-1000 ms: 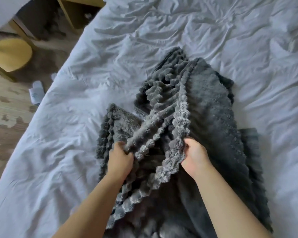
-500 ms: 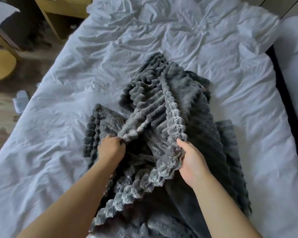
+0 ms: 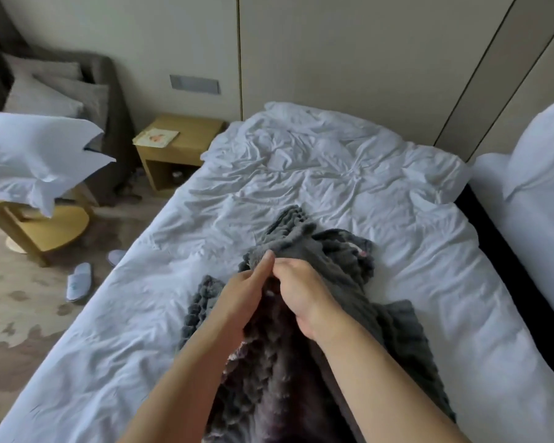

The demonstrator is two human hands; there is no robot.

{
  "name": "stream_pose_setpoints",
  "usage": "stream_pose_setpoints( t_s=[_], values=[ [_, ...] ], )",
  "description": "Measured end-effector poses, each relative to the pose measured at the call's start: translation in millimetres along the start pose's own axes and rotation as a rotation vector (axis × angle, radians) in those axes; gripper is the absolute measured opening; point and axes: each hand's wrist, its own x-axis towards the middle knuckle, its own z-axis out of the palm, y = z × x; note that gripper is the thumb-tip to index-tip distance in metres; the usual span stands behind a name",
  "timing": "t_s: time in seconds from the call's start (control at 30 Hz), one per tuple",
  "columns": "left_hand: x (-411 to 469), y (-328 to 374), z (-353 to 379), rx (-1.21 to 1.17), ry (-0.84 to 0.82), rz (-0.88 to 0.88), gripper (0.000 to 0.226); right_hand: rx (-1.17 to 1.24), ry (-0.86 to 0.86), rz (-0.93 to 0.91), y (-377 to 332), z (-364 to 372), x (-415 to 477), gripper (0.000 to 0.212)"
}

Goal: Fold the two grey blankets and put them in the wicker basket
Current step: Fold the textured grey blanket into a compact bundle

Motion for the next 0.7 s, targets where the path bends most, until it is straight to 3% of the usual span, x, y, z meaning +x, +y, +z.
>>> stream_pose_setpoints(
  t_s=[0.07,0.17,0.27,0.43,0.6,0.7],
  values=[
    [-2,0,-5,-0.014,-0.04,-0.02,0.056,0.039,-0.152,0.06,-2,-12,-6,0.038],
    [0,-8,3,0.017,0.019,-0.002,0.031,0.133,-0.28,0.116,7,-36,-10,0.047],
    [10,-12,13,0.227,0.181,0.085,0.026,0.145,-0.045,0.207,38,-65,-3,0.034],
    [23,-16,11,0.269,0.135,0.028,0.033,0.073,0.336,0.534,137,-138,6,0.023],
    [30,-57,9,0.347,0.139,-0.137,0.021,0.02,0.387,0.789,223,-179,-10,0.018],
    [32,-88,11,0.371,0.109,-0.285,0.014,0.057,0.41,0.831,255,-185,-2,0.019]
  ],
)
